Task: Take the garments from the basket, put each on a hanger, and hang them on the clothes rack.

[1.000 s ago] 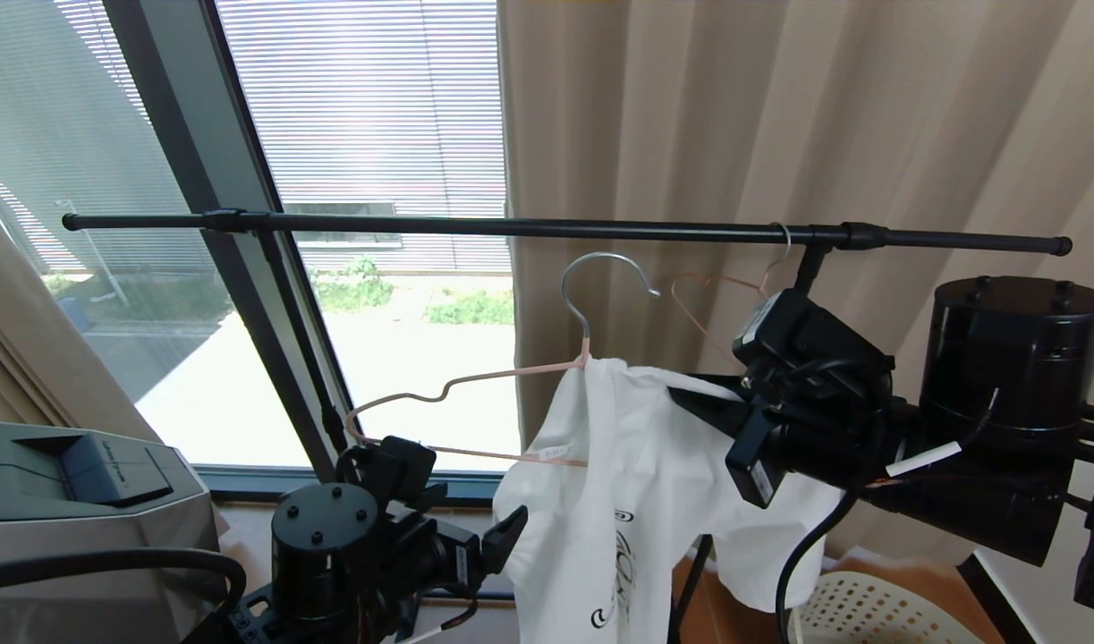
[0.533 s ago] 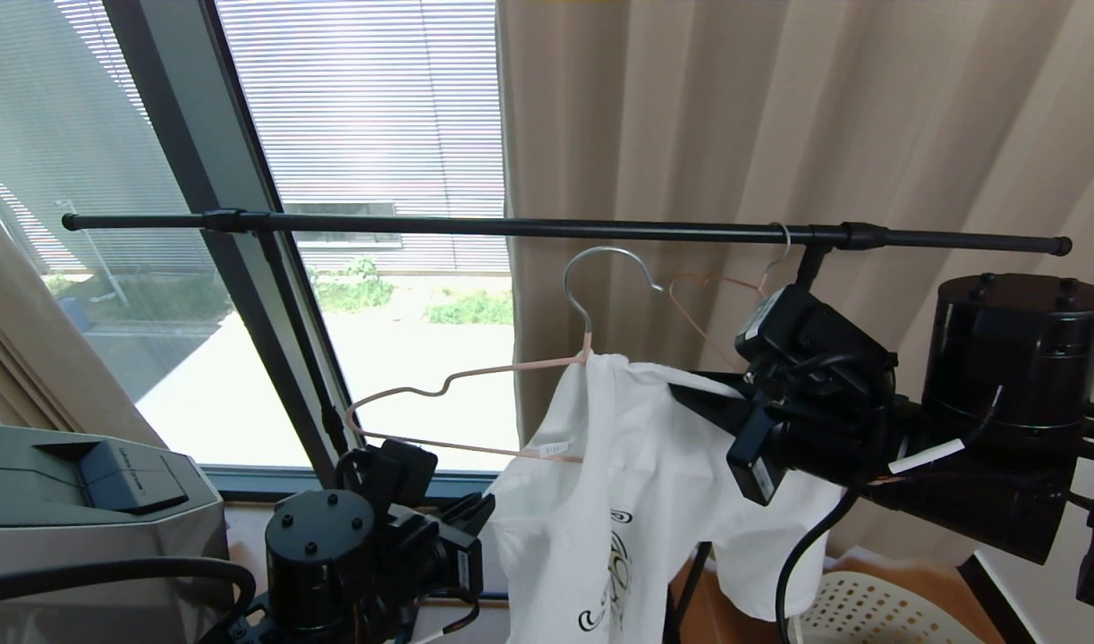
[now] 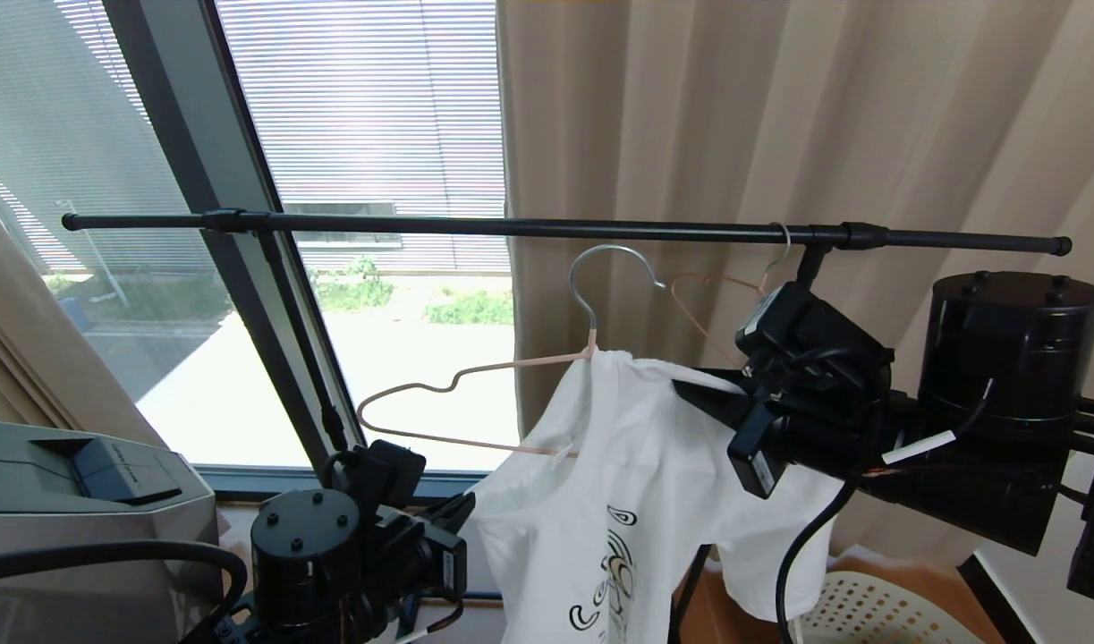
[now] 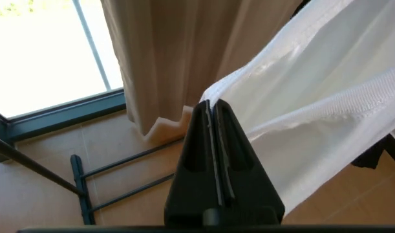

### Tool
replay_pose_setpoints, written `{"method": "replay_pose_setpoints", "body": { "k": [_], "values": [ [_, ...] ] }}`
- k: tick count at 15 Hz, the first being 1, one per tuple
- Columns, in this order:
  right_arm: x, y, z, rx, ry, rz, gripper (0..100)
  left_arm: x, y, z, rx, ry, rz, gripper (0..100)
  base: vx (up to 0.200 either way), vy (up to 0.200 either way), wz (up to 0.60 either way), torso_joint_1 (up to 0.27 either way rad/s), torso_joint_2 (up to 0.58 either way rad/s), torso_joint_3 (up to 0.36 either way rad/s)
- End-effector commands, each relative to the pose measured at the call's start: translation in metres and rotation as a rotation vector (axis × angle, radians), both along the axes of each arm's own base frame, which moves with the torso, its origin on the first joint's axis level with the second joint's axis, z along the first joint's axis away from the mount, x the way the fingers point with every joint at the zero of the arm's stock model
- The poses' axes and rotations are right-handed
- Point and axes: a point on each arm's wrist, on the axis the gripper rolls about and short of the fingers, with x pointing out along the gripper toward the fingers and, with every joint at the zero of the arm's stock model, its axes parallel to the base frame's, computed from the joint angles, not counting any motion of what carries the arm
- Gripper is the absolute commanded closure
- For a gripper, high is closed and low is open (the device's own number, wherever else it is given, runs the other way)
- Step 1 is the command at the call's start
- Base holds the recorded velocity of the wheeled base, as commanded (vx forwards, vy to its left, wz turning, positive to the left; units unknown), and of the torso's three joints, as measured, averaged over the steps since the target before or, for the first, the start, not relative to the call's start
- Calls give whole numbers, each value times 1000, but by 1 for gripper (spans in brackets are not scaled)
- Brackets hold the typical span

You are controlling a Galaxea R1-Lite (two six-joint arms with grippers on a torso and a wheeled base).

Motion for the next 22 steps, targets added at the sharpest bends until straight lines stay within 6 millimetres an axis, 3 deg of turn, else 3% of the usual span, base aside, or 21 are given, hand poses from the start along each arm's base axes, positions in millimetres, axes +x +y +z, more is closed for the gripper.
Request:
{"method": "replay_pose_setpoints", "body": {
  "k": [1, 9, 22],
  "values": [
    [1, 0, -2, -4, 5, 0, 100, 2, 3, 3, -7, -13, 14, 100, 0, 0, 0, 0, 0, 0],
    [5, -1, -9, -22, 24, -17, 100, 15, 24, 24, -19, -101, 98, 100, 0, 0, 0, 0, 0, 0],
    [16, -12, -18, -72, 38, -62, 100, 38, 55, 35, -21, -168, 223, 100, 0, 0, 0, 0, 0, 0]
  ]
}}
